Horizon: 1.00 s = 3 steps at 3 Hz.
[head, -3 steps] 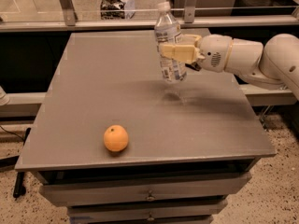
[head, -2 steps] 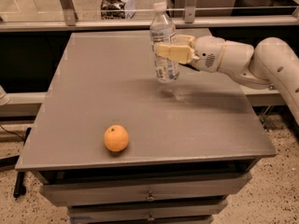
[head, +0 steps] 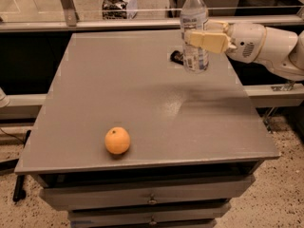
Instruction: Place blue plastic bottle upright
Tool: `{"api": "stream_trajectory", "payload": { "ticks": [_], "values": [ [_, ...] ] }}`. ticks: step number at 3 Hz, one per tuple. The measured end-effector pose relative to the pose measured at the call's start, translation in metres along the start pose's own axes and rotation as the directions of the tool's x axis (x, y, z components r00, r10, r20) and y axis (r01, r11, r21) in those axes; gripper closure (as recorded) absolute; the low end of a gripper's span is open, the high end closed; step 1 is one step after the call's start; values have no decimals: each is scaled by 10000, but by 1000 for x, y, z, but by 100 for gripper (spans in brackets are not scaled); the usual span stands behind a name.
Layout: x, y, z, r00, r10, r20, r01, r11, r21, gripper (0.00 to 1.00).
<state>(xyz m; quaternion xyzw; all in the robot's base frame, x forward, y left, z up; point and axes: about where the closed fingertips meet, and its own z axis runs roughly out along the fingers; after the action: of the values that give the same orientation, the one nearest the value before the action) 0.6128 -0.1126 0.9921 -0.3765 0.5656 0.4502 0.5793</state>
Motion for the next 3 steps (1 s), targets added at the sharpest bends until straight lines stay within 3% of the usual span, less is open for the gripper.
{"api": "stream_trajectory", "payload": {
  "ticks": [1, 2, 3],
  "values": [
    [-16, 8, -37, 9983, -267, 523, 262, 9996, 112, 100],
    [-6, 20, -63, 9893, -216, 1441, 235, 9997, -112, 100],
    [13, 29, -74, 9846, -96, 1743, 196, 9983, -556, 100]
  ]
}}
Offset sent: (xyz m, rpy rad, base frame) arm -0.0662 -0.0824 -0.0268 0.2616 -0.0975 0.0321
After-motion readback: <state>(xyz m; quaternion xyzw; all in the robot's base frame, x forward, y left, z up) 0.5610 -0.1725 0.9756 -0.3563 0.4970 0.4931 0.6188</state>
